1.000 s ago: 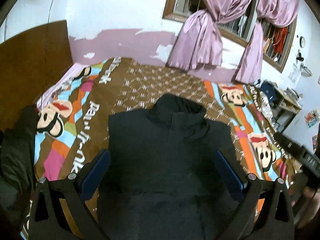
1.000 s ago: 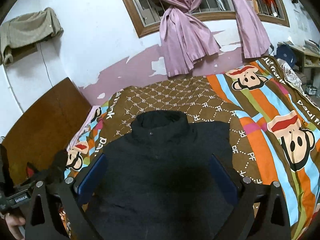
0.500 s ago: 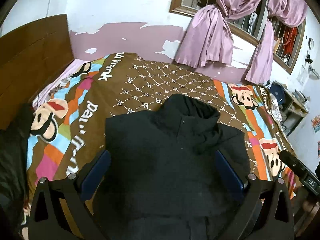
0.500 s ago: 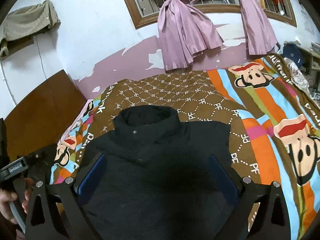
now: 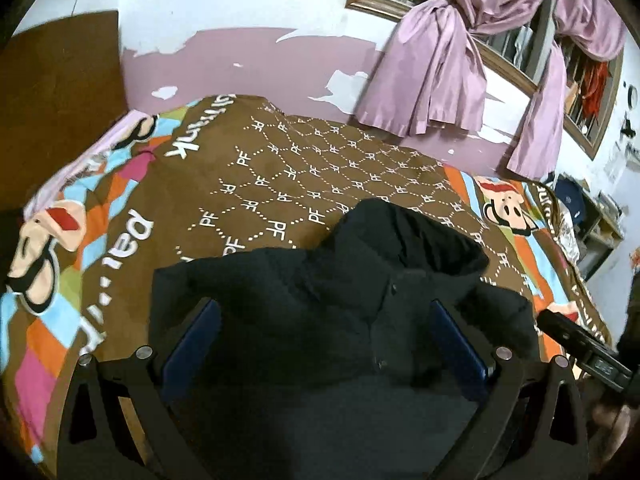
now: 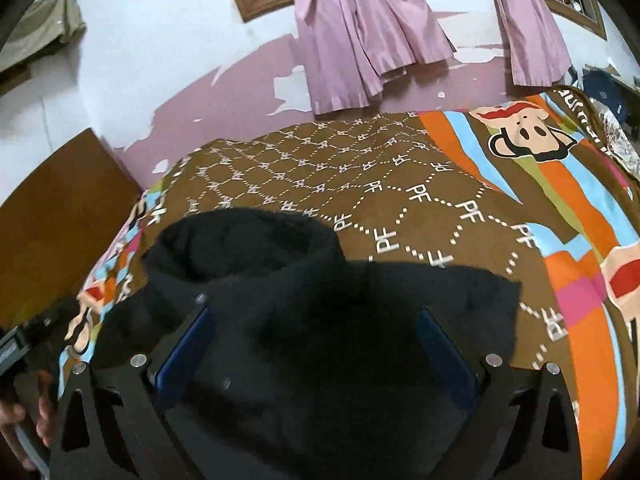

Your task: Fold large clothes

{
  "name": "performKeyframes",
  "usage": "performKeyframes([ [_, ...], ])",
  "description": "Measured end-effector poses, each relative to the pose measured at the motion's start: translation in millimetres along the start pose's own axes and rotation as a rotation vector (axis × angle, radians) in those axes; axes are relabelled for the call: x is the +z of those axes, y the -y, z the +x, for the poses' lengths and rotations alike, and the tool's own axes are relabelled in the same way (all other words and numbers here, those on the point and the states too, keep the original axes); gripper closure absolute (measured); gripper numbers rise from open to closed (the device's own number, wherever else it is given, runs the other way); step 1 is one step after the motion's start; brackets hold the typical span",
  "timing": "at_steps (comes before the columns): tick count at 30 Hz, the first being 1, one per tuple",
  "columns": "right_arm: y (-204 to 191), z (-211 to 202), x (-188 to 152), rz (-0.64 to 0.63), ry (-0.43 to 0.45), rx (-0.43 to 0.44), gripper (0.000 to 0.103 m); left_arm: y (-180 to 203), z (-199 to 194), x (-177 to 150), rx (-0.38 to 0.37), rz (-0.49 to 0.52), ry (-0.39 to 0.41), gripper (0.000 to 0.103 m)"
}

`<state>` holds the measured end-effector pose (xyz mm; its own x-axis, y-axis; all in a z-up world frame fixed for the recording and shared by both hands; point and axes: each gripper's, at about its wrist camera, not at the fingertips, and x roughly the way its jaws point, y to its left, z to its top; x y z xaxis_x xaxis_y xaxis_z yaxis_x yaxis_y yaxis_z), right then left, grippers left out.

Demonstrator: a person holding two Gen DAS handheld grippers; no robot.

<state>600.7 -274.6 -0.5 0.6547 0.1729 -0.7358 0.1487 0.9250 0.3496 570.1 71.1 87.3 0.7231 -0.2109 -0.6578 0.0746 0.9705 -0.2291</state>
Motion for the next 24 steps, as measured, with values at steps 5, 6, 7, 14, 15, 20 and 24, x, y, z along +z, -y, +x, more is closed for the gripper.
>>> performKeyframes([
  [5, 4.1, 29.6, 17.6, 0.023, 0.009, -0.046, 0.008, -14.4, 33.7, 13.2, -0.018, -0.020, 0.009, 0.002],
  [6, 5.0, 35.9, 20.3, 0.016, 0.003, -0.054, 0.011, -15.1, 39.9, 16.2, -0.018, -0.017, 0.011, 0.002],
  [7, 5.5, 40.1, 22.0, 0.011, -0.001, -0.062, 0.012, -15.5, 46.3, 19.1, -0.016, -0.017, 0.010, 0.003],
  [14, 12.9, 68.2, 25.5, 0.024, -0.022, -0.059, 0.054, -10.0, 85.7, 30.5, -0.033, -0.011, 0.010, 0.010],
  [15, 12.2, 68.2, 24.9, 0.022, -0.016, -0.042, 0.065, -10.8, 90.6, 32.5, -0.042, -0.019, 0.011, 0.021],
  [20, 1.6, 47.6, 16.0, -0.046, 0.043, 0.015, 0.093, -16.2, 109.3, 38.4, -0.109, -0.056, -0.013, 0.090],
  [24, 13.3, 16.1, 1.5, -0.050, 0.071, 0.113, 0.095, -20.7, 86.6, 29.7, -0.180, -0.066, 0.048, 0.100],
])
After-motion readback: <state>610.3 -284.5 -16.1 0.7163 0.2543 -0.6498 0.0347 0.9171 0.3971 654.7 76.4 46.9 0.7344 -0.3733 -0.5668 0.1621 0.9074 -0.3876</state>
